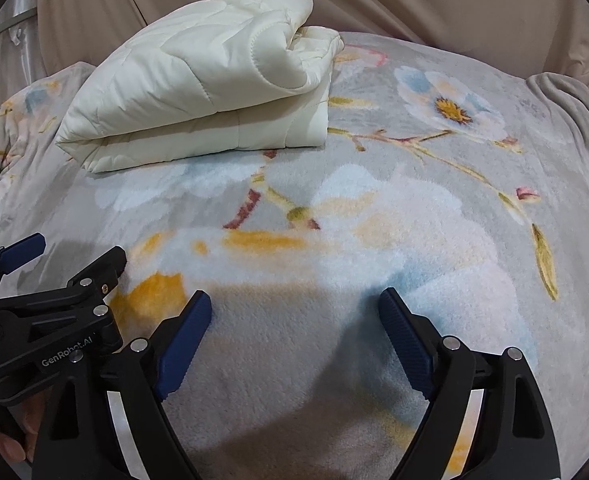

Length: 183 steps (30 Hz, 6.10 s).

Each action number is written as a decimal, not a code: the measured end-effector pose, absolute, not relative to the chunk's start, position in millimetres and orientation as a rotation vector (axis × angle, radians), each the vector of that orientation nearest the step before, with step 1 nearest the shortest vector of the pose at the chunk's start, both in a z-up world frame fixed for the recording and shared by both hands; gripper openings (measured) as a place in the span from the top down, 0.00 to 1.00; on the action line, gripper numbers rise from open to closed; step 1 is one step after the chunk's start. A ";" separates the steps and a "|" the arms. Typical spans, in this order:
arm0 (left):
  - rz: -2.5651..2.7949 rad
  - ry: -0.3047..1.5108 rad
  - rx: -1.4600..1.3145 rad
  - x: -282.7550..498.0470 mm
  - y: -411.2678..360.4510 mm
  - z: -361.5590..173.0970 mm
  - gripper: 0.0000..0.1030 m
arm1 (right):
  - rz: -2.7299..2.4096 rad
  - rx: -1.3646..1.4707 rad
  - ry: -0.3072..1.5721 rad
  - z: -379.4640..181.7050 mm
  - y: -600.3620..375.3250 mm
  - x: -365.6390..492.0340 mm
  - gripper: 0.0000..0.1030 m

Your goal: Fold large clothes

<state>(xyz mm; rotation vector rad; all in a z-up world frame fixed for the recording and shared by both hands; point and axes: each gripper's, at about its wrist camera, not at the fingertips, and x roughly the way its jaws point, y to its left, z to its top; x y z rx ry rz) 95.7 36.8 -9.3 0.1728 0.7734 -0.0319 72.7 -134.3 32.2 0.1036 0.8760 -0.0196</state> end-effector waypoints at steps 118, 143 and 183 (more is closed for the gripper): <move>0.017 0.726 0.142 90.4 39.2 -1.7 0.17 | -0.095 0.063 0.827 35.4 -124.1 71.8 0.20; 0.016 0.727 0.144 89.9 38.2 -1.8 0.18 | -0.097 0.062 0.827 35.4 -123.4 71.6 0.20; -0.012 0.712 0.143 90.9 41.8 -0.5 0.19 | -0.115 0.067 0.799 39.9 -119.6 64.5 0.21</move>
